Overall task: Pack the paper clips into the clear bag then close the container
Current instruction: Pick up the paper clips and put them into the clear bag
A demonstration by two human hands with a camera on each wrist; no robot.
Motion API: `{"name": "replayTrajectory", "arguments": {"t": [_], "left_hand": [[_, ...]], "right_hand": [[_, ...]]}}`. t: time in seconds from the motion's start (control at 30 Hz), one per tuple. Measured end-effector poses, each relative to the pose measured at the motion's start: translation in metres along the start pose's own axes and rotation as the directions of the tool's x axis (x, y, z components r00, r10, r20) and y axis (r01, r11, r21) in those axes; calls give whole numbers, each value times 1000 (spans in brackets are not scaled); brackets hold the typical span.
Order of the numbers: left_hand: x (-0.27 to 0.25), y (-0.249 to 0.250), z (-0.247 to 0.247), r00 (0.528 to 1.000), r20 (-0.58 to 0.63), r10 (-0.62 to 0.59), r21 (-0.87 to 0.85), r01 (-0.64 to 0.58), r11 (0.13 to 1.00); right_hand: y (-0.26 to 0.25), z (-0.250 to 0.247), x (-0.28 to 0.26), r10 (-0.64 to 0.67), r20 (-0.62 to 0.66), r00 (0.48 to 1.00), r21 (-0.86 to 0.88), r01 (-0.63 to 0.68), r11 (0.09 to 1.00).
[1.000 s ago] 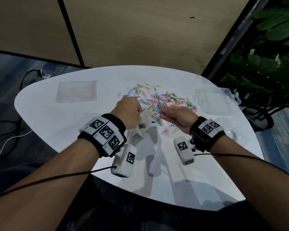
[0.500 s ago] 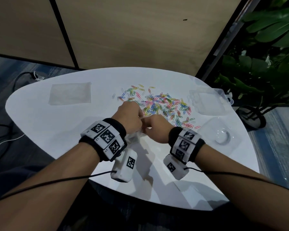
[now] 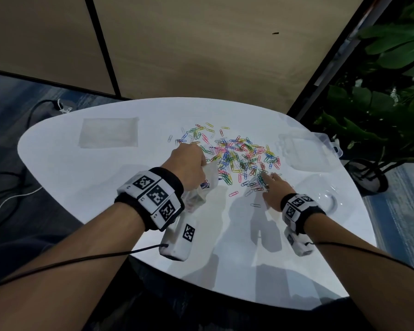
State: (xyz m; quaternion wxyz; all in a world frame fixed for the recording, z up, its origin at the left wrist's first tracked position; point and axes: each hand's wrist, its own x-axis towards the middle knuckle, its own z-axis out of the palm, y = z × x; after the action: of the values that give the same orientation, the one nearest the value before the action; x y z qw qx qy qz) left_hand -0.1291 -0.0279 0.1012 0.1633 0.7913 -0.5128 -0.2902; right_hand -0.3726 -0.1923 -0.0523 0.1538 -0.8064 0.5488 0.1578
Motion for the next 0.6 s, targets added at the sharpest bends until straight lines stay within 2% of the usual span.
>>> {"name": "replayTrajectory", "arguments": {"t": [0.07, 0.13, 0.2, 0.3, 0.37, 0.43, 0.47, 0.5, 0.53, 0.6], "left_hand": [[0, 1, 1, 1000, 1, 8, -4, -8, 1000], [-1, 2, 1, 1000, -4, 11, -4, -11, 1000], [0, 2, 1, 1000, -2, 12, 4, -12, 1000], [-1, 1, 0, 1000, 5, 7, 15, -7, 1000], [0, -1, -1, 1000, 6, 6, 12, -6, 1000], [0, 0, -2, 1000, 12, 4, 15, -5, 1000], [0, 0, -2, 1000, 17, 5, 19, -6, 1000], [0, 1, -2, 1000, 22, 8, 23, -8, 1000], [0, 2, -2, 1000, 27, 9, 24, -10, 1000], [-1, 2, -2, 999, 31, 11, 19, -11, 1000]], "right_hand": [[-13, 3, -2, -95, -90, 991, 3, 96, 995], [-24, 5, -3, -204, -191, 960, -28, 203, 979], [-30, 4, -3, -234, -240, 942, -94, 217, 972], [-33, -3, -4, -168, -254, 953, -53, 160, 986], [-31, -12, -5, -46, -270, 962, 151, 89, 985], [-25, -20, -5, 106, -239, 965, 388, -5, 922], [-22, -24, -6, 171, -181, 968, 507, -58, 860], [-19, -27, -5, 218, -97, 971, 643, -107, 758], [-20, -32, -8, 240, 3, 971, 775, -154, 613], [-28, -42, -14, 204, 122, 971, 952, -173, 255]]}}
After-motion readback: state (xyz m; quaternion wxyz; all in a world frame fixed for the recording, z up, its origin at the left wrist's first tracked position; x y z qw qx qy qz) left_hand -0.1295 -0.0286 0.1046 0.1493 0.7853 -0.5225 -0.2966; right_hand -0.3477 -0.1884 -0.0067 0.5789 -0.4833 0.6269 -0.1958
